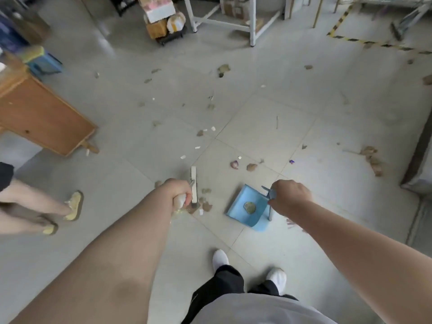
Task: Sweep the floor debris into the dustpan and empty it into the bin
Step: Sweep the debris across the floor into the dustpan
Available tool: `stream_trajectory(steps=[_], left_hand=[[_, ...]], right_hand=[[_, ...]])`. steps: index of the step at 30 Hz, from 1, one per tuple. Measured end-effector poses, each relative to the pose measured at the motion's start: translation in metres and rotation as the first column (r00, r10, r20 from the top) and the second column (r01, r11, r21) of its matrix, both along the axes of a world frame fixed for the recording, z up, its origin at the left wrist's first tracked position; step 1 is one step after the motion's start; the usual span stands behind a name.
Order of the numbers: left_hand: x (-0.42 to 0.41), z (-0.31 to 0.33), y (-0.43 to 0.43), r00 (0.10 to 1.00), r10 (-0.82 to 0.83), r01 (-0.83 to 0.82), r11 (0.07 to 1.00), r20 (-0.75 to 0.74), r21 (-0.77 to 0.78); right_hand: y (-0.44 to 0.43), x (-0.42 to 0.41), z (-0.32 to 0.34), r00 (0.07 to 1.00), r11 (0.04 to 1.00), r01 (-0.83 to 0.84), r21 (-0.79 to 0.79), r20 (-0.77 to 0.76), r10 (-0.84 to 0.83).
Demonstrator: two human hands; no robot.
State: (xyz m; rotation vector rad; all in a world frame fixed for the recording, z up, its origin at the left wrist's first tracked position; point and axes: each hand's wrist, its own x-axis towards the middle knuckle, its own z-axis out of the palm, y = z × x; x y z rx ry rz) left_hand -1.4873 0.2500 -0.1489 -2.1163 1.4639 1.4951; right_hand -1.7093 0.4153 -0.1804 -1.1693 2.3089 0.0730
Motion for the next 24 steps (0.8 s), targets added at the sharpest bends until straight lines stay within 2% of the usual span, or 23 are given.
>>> stream_trajectory(steps=[1,5,12,18,24], left_hand=[[0.011,0.001,0.005,0.999,0.038,-0.039,0.999,0.010,0.032],[0.073,-0.024,0.008,0.956,0.294,-0.295,0.956,-0.012,-0.007],[0.142,-0.034,-0.002,0.847,0.532,-0.531,0.846,-0.016,0.042],[0.162,-0.050,-0.019,0.790,0.611,-0.600,0.788,-0.049,0.139],[0.116,-0.063,-0.056,0.814,0.566,-0.535,0.818,-0.131,0.209]], right_hand=[[-0.005,0.006,-0.001,1.000,1.000,-0.024,-0.003,-0.004,0.024],[-0.029,0.029,-0.005,0.993,0.993,-0.119,-0.004,-0.026,0.119],[-0.080,0.063,-0.007,0.971,0.973,-0.222,0.054,-0.073,0.226],[-0.119,0.075,-0.013,0.964,0.965,-0.245,0.095,-0.084,0.253],[-0.143,0.061,-0.017,0.980,0.976,-0.177,0.130,-0.067,0.186]])
